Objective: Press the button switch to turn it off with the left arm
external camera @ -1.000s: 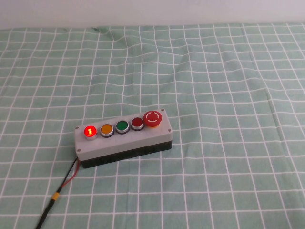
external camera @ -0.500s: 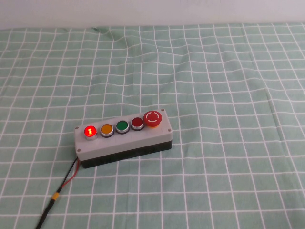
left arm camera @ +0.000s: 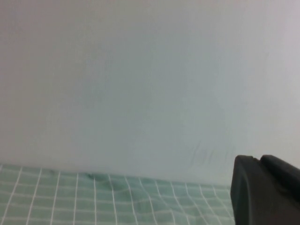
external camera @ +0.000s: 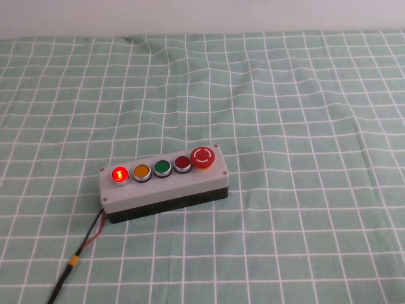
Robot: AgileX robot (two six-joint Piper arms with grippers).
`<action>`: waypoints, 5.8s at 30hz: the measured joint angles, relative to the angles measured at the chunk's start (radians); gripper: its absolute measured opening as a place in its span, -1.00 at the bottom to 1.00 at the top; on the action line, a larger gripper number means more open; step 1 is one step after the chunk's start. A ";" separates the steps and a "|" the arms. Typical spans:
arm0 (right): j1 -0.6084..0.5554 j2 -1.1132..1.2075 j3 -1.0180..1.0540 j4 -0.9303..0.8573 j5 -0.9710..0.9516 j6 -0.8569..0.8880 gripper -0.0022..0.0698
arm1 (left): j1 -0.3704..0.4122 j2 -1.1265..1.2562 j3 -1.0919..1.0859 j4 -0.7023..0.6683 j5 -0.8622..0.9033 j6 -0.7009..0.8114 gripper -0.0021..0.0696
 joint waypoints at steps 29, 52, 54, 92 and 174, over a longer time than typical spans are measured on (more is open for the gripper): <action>0.000 0.000 0.000 0.000 0.000 0.000 -0.98 | 0.000 0.679 -0.302 -0.244 0.634 0.280 -0.95; 0.000 0.000 0.000 0.000 0.000 0.000 -0.98 | 0.000 0.921 -0.302 -0.251 0.598 0.294 -0.95; 0.000 0.000 0.000 0.000 0.000 0.000 -0.98 | 0.000 0.937 -0.302 -0.251 0.587 0.296 -0.95; 0.000 0.000 0.000 0.000 0.000 0.000 -0.98 | 0.002 0.687 -0.438 -0.243 0.572 0.315 -0.95; 0.000 0.000 0.000 0.000 0.000 0.000 -0.98 | 0.002 -0.500 0.829 -0.071 -0.095 0.279 -0.95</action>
